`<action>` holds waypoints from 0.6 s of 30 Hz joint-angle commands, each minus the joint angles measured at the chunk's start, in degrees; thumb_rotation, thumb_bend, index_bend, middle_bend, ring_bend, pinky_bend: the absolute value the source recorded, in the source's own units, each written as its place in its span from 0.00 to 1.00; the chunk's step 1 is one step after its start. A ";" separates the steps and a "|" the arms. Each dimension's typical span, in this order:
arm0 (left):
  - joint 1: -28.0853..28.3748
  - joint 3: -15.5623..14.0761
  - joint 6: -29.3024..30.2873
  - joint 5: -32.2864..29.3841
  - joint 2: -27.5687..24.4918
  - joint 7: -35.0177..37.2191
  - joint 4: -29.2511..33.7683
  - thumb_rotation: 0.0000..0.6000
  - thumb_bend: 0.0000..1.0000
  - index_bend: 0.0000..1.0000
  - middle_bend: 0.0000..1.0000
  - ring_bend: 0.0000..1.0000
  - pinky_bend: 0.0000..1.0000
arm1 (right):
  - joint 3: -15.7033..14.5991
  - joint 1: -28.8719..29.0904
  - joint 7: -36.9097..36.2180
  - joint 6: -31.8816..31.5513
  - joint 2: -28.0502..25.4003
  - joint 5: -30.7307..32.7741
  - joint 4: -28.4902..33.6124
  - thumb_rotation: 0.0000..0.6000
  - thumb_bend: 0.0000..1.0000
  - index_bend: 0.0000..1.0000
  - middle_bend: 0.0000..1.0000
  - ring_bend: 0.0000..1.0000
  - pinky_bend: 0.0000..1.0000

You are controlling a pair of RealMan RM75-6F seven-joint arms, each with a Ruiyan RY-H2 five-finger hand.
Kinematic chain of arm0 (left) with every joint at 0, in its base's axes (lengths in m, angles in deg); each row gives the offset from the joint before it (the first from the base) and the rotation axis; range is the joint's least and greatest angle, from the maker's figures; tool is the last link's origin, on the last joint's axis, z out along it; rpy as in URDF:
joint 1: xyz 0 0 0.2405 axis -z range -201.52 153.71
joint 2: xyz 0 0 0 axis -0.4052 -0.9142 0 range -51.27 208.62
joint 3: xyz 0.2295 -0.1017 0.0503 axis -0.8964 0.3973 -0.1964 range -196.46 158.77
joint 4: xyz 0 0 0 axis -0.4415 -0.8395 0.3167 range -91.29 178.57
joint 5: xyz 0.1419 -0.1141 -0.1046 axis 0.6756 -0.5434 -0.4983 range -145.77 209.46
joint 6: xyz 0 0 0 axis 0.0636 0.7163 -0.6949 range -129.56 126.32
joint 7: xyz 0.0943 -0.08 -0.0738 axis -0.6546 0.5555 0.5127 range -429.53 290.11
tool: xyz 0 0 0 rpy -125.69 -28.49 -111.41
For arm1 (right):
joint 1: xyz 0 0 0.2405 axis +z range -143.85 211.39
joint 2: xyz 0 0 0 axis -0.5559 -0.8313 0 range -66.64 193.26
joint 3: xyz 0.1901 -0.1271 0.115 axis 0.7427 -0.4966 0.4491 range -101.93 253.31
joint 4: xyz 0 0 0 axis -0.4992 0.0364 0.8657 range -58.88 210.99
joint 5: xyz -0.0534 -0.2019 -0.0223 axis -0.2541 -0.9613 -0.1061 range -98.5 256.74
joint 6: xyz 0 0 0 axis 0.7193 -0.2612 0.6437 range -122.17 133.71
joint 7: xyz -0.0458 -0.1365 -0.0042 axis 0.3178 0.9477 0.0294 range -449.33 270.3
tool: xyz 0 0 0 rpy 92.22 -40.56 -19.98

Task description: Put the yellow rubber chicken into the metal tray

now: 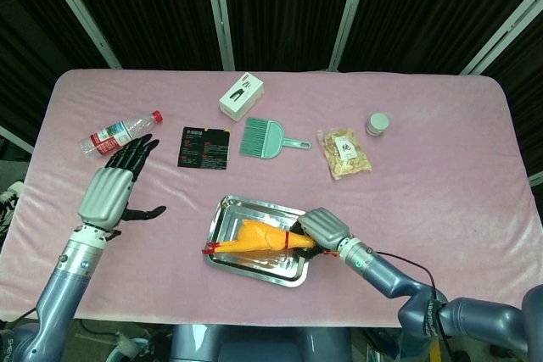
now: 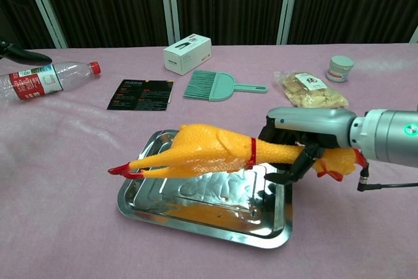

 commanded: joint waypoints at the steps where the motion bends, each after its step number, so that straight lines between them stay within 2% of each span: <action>1: -0.81 0.05 -0.63 -0.78 -0.16 1.48 -1.24 1.00 0.00 0.00 0.00 0.00 0.13 | 0.16 0.94 1.24 0.82 1.65 0.53 -1.05 1.00 0.39 1.00 0.77 0.72 0.81; 5: -0.95 0.28 -1.92 -1.82 0.31 2.83 -2.37 1.00 0.00 0.00 0.00 0.00 0.13 | 1.00 1.84 2.75 1.15 3.37 1.55 -2.17 1.00 0.39 0.98 0.77 0.71 0.80; 7: -0.99 0.41 -2.30 -1.95 0.58 3.17 -2.82 1.00 0.00 0.00 0.00 0.00 0.13 | 1.15 2.12 3.69 1.49 3.77 2.38 -2.57 1.00 0.39 0.87 0.77 0.67 0.78; 8: -1.02 0.49 -2.51 -2.05 0.69 3.30 -3.06 1.00 0.00 0.00 0.00 0.00 0.13 | 1.10 2.29 4.25 1.86 3.78 2.81 -2.66 1.00 0.39 0.76 0.74 0.63 0.73; 10: -1.10 0.69 -2.82 -2.27 0.86 3.57 -3.50 1.00 0.00 0.00 0.00 0.00 0.13 | 1.00 2.57 5.46 2.51 3.58 3.74 -2.76 1.00 0.39 0.56 0.62 0.50 0.58; 12: -1.23 0.90 -3.01 -2.45 0.95 3.83 -3.85 1.00 0.00 0.00 0.00 0.00 0.12 | 0.85 2.82 6.36 3.35 3.00 4.78 -2.30 1.00 0.39 0.34 0.44 0.31 0.38; 15: -1.42 1.13 -3.25 -2.61 0.98 4.14 -4.22 1.00 0.00 0.00 0.00 0.00 0.12 | 0.74 3.04 7.70 3.92 1.93 5.93 -1.35 1.00 0.30 0.14 0.27 0.15 0.23; 18: -1.50 1.26 -3.61 -2.72 1.04 4.31 -4.54 1.00 0.00 0.00 0.00 0.00 0.12 | 0.52 3.22 9.68 3.97 0.68 6.69 0.00 1.00 0.20 0.03 0.15 0.05 0.14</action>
